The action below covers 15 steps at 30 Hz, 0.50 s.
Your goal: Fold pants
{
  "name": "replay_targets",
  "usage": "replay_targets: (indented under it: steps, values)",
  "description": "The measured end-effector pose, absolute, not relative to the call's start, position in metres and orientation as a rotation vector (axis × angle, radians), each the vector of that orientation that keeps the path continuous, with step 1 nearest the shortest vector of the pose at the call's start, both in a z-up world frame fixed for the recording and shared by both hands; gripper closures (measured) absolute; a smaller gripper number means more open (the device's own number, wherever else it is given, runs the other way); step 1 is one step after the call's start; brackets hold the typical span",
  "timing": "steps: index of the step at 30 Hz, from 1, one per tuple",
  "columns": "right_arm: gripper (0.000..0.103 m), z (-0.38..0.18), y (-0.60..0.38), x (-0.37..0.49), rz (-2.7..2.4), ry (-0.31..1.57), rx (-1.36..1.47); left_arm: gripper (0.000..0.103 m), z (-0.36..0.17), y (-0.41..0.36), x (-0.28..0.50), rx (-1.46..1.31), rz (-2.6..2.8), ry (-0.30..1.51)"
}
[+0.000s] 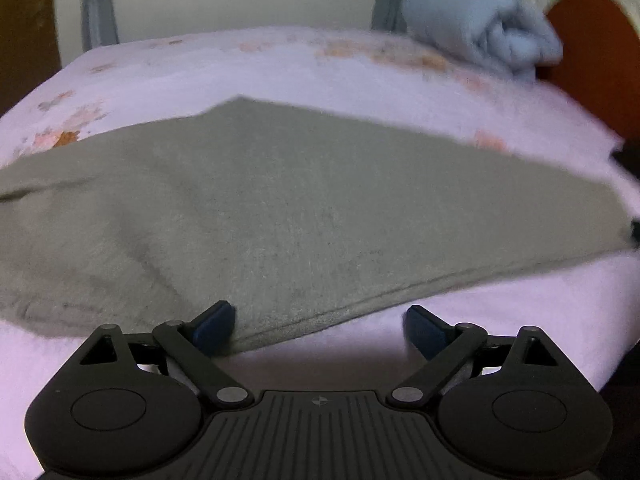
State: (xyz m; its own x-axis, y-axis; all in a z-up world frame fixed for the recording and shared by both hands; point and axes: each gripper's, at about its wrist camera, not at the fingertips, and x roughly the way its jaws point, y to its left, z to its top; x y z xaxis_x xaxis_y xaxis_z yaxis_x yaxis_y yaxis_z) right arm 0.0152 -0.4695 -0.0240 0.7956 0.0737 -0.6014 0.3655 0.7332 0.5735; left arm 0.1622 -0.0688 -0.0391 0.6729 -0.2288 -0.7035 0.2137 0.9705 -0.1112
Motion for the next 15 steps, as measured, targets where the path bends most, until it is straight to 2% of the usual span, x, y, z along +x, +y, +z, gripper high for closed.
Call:
replay_targets:
  steps: [5,11,14,15]
  values:
    - [0.089,-0.024,-0.475,-0.009,-0.186,0.608,0.821,0.01,-0.019,-0.068,0.157,-0.171,-0.243,0.712]
    - [0.088,-0.031,-0.473,-0.012,-0.24,0.565,0.878,0.01,-0.018,-0.16,0.18,-0.094,-0.248,0.676]
    - [0.088,-0.025,-0.468,-0.012,-0.217,0.509,0.864,0.01,-0.041,-0.2,0.192,-0.048,-0.305,0.798]
    - [0.086,-0.026,-0.47,-0.011,-0.214,0.502,0.874,0.003,-0.049,-0.213,0.19,0.011,-0.327,0.856]
